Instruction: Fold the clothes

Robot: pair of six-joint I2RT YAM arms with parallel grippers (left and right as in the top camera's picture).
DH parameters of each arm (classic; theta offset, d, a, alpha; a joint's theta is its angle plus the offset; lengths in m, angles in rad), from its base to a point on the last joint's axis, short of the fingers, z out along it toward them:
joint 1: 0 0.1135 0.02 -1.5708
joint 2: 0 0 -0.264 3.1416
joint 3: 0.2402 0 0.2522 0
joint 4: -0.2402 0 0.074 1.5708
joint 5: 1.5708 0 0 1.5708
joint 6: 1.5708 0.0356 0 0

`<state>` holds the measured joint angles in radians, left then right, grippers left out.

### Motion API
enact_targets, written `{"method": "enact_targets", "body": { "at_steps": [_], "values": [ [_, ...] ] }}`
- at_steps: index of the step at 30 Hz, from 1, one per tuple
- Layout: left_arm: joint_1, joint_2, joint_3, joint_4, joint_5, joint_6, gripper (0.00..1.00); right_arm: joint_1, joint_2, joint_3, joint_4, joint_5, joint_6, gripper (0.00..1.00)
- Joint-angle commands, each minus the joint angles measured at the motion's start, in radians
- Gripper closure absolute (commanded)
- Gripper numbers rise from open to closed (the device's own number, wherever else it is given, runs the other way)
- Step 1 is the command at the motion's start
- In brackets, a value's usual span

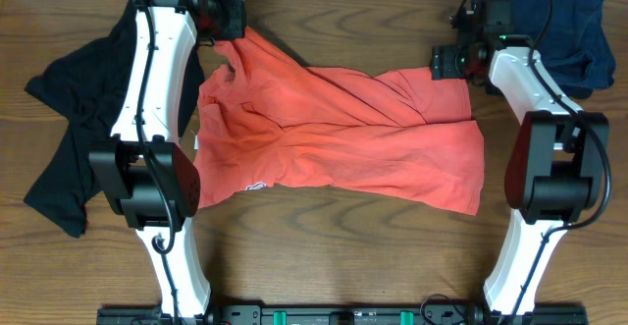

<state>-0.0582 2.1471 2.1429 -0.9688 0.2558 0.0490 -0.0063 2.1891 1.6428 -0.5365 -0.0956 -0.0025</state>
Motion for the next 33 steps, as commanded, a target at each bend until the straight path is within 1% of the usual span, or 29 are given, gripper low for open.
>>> {"method": "enact_targets", "body": {
  "at_steps": [1, 3, 10, 14, 17, 19, 21, 22, 25, 28, 29, 33],
  "values": [
    [0.0, 0.008, 0.006, -0.003, -0.005, -0.008, 0.94, 0.014, 0.034, 0.01, 0.013, 0.073, 0.032, 0.21],
    [0.0, 0.008, 0.006, -0.003, -0.005, -0.008, 0.94, 0.013, 0.044, 0.01, 0.018, 0.084, 0.032, 0.26],
    [0.0, 0.008, 0.006, -0.006, -0.005, -0.008, 0.94, 0.013, 0.1, 0.01, 0.027, 0.115, 0.032, 0.36],
    [0.0, 0.008, 0.006, -0.01, -0.006, -0.008, 0.94, 0.013, 0.112, 0.01, 0.034, 0.114, 0.051, 0.48],
    [0.0, 0.008, 0.006, -0.01, -0.006, -0.008, 0.94, 0.014, 0.113, 0.01, 0.047, 0.114, 0.051, 0.51],
    [0.0, 0.008, 0.006, -0.01, -0.014, -0.008, 0.94, 0.013, 0.113, 0.01, 0.06, 0.114, 0.051, 0.55],
    [0.0, 0.008, 0.006, -0.01, -0.021, -0.008, 0.94, 0.013, 0.113, 0.01, 0.072, 0.114, 0.051, 0.61],
    [0.0, 0.008, 0.006, -0.011, -0.021, -0.008, 0.94, 0.013, 0.113, 0.01, 0.076, 0.114, 0.05, 0.66],
    [0.0, 0.008, 0.006, -0.01, -0.021, -0.008, 0.94, 0.013, 0.113, 0.01, 0.089, 0.115, 0.051, 0.84],
    [0.0, 0.008, 0.006, -0.008, -0.03, -0.008, 0.94, 0.009, 0.113, 0.01, 0.108, 0.13, 0.055, 0.96],
    [0.0, 0.008, 0.006, -0.007, -0.037, -0.008, 0.94, 0.007, 0.113, 0.01, 0.116, 0.134, 0.055, 0.99],
    [0.002, 0.007, 0.006, 0.002, -0.077, -0.009, 0.94, 0.0, 0.112, 0.026, 0.134, 0.133, 0.054, 0.99]
  ]
}}
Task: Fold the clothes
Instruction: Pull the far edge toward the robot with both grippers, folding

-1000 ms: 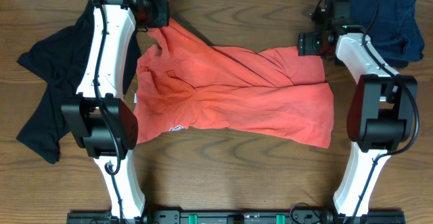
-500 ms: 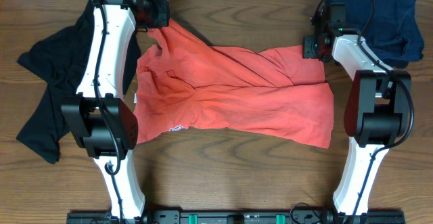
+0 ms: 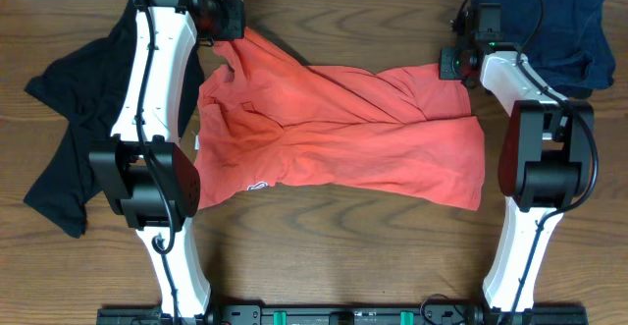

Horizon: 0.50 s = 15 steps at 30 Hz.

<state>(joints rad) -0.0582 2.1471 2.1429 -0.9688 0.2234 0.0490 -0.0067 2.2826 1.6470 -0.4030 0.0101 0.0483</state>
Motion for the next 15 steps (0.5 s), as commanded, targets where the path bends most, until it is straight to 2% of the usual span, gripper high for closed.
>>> {"method": "enact_targets", "body": {
  "at_steps": [1, 10, 15],
  "values": [
    [0.002, 0.007, 0.006, 0.004, -0.045, -0.008, 0.94, 0.0, 0.017, 0.032, -0.006, 0.026, 0.003, 0.99],
    [0.003, -0.058, 0.009, -0.055, -0.056, -0.008, 0.94, -0.008, -0.096, 0.19, -0.228, -0.058, -0.066, 0.99],
    [0.003, -0.089, 0.009, -0.096, -0.056, -0.008, 0.94, -0.008, -0.186, 0.208, -0.333, -0.064, -0.073, 0.99]
  ]
}}
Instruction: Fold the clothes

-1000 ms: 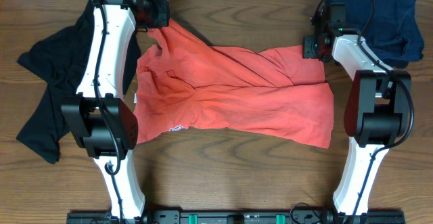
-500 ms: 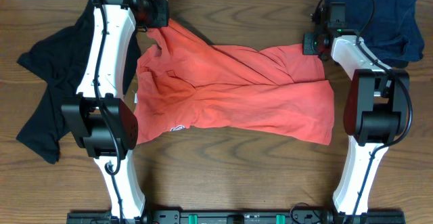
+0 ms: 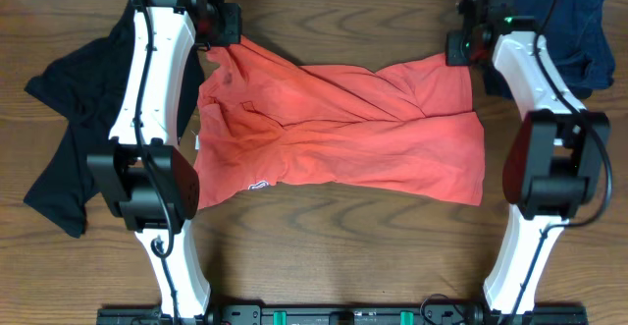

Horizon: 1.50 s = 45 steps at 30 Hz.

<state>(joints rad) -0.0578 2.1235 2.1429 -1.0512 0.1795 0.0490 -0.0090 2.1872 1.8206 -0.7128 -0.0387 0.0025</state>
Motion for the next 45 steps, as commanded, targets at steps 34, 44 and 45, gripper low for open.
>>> {"method": "enact_targets", "body": {
  "at_steps": [34, 44, 45],
  "values": [
    [0.002, -0.091, -0.061, -0.562, -0.016, -0.009, 0.94, -0.056, -0.2, 0.034, -0.66, -0.205, -0.082, 0.99],
    [0.002, -0.091, -0.352, -0.438, -0.016, -0.009, 0.94, -0.075, -0.2, 0.001, -0.745, -0.196, -0.082, 0.99],
    [0.002, -0.091, -0.38, -0.423, -0.016, -0.008, 0.94, -0.078, -0.2, -0.01, -0.744, -0.196, -0.082, 0.99]
  ]
}}
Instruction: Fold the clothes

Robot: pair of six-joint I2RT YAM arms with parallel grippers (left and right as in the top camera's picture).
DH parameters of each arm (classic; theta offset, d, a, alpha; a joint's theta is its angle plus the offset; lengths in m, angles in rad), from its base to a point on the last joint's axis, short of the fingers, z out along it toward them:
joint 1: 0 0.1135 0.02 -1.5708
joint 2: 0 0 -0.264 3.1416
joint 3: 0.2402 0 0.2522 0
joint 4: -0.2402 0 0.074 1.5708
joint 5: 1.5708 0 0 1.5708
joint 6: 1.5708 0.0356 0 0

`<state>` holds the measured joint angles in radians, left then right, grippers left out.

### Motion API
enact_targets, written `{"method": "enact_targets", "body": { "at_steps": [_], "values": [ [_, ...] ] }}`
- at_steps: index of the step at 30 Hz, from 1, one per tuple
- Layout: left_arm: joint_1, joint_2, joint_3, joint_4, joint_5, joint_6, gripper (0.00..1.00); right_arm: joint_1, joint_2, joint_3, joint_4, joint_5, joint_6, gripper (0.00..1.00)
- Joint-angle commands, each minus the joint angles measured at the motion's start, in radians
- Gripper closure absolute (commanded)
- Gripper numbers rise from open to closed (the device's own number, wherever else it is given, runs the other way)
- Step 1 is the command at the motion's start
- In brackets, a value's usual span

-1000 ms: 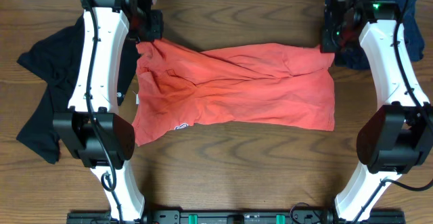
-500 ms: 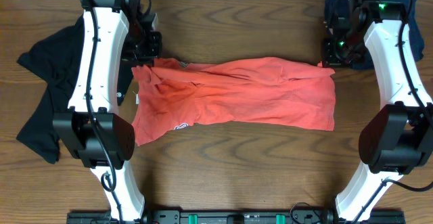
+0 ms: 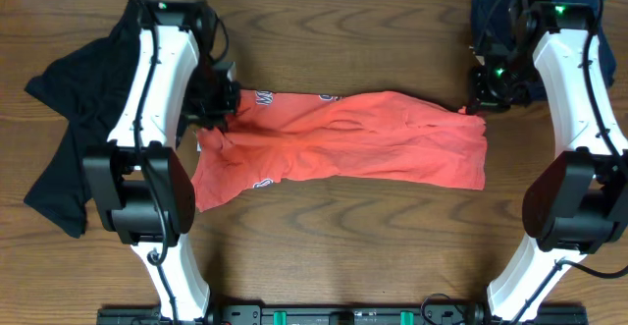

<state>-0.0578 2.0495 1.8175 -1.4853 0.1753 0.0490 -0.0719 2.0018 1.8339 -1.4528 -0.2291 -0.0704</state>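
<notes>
An orange-red shirt (image 3: 343,148) lies across the middle of the table, doubled over into a long band with its far edge pulled toward the near side. My left gripper (image 3: 218,109) is shut on the shirt's upper left corner. At the shirt's upper right corner my right gripper (image 3: 478,106) is shut on the cloth. A black garment (image 3: 69,129) lies crumpled at the left, partly under the left arm. At the far right corner a dark navy garment (image 3: 500,21) is bunched, mostly behind the right arm.
The wooden table (image 3: 343,256) runs under everything. Both arm bases stand at the near edge, left (image 3: 172,266) and right (image 3: 520,266). The black garment and the navy garment flank the shirt on either side.
Both grippers have come toward the near side with the shirt's far corners. The far half of the shirt now lies folded over the near half, making a narrower band.
At first the shirt lay spread out and wrinkled, the left gripper at its far left corner and the right gripper at its far right corner. The right gripper shifted along that corner and held it. Now both corners are drawn nearer and the shirt is doubled over.
</notes>
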Motion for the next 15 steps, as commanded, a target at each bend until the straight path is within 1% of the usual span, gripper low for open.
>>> {"method": "enact_targets", "body": {
  "at_steps": [1, 2, 3, 4, 6, 8, 9, 10, 12, 15],
  "values": [
    [0.002, -0.017, -0.081, 0.023, -0.011, -0.008, 0.94, -0.02, -0.014, -0.038, -0.001, -0.006, -0.009, 0.99],
    [0.002, -0.017, -0.11, 0.037, -0.011, -0.008, 0.94, -0.026, -0.014, -0.054, 0.006, -0.006, -0.009, 0.99],
    [0.002, -0.017, -0.133, 0.05, -0.012, -0.008, 0.89, -0.031, -0.014, -0.071, 0.014, -0.007, -0.009, 0.99],
    [0.002, -0.017, -0.154, 0.061, -0.012, -0.008, 0.77, -0.035, -0.014, -0.085, 0.022, -0.008, -0.009, 0.99],
    [0.002, -0.017, -0.189, 0.084, -0.012, -0.008, 0.44, -0.042, -0.014, -0.11, 0.032, -0.008, -0.009, 0.99],
    [0.002, -0.017, -0.199, 0.09, -0.012, -0.008, 0.12, -0.045, -0.014, -0.126, 0.036, -0.008, -0.01, 0.99],
    [0.002, -0.017, -0.199, 0.09, -0.012, -0.008, 0.0, -0.045, -0.014, -0.128, 0.034, -0.008, -0.013, 0.99],
    [0.002, -0.017, -0.199, 0.092, -0.013, -0.008, 0.02, -0.044, -0.014, -0.128, 0.03, -0.008, -0.014, 0.99],
    [0.003, -0.017, -0.199, 0.093, -0.024, -0.009, 0.02, -0.043, -0.014, -0.128, 0.024, -0.011, -0.014, 0.99],
    [0.003, -0.017, -0.198, 0.097, -0.078, -0.045, 0.02, -0.042, -0.014, -0.129, 0.012, -0.015, -0.014, 0.99]
  ]
}}
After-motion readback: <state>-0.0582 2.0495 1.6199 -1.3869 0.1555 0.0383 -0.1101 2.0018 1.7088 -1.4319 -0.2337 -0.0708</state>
